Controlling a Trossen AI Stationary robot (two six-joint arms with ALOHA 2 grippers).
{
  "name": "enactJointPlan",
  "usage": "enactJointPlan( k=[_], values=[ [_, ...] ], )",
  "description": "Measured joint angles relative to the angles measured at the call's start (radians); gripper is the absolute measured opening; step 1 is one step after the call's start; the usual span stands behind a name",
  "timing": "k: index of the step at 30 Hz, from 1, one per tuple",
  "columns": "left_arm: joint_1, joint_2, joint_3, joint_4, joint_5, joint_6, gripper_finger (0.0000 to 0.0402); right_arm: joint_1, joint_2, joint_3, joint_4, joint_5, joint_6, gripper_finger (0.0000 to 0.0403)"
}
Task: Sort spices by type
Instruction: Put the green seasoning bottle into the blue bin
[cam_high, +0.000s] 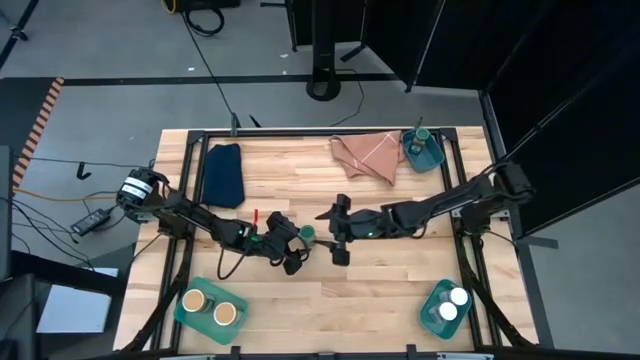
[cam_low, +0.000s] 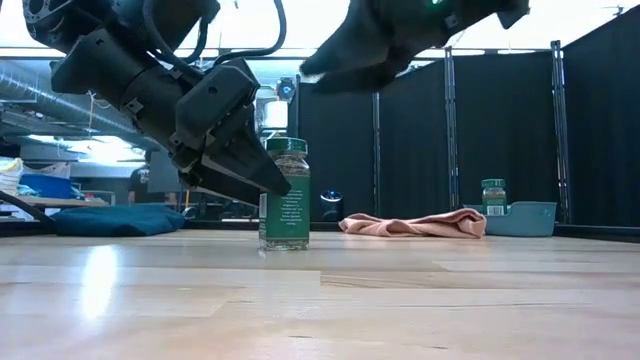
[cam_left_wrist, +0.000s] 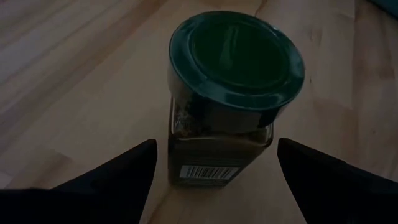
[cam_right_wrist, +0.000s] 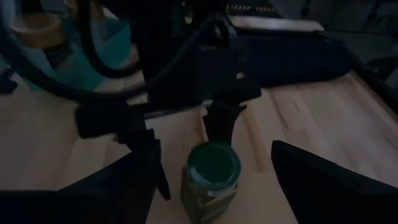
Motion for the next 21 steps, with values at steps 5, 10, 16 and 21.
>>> enactJointPlan(
  k=[5,10,16,21],
  values=[
    [0.0,0.0,0.0,0.002,0.0,-0.001,0.0339,-0.023,0.06,0.024,-0.001,-0.021,0.0,0.0314],
    [0.0,0.0,0.0,0.005,0.0,-0.001,0.0339,-0.041,0.109,0.028,0.02,-0.046,-0.007,0.0322],
    [0.0,0.0,0.0,0.01,0.0,-0.001,0.0339,-0.06,0.113,0.028,0.038,-0.049,-0.014,0.0327],
    [0.0,0.0,0.0,0.012,0.0,-0.001,0.0339,-0.075,0.125,0.028,0.061,-0.107,-0.027,0.0324]
  ],
)
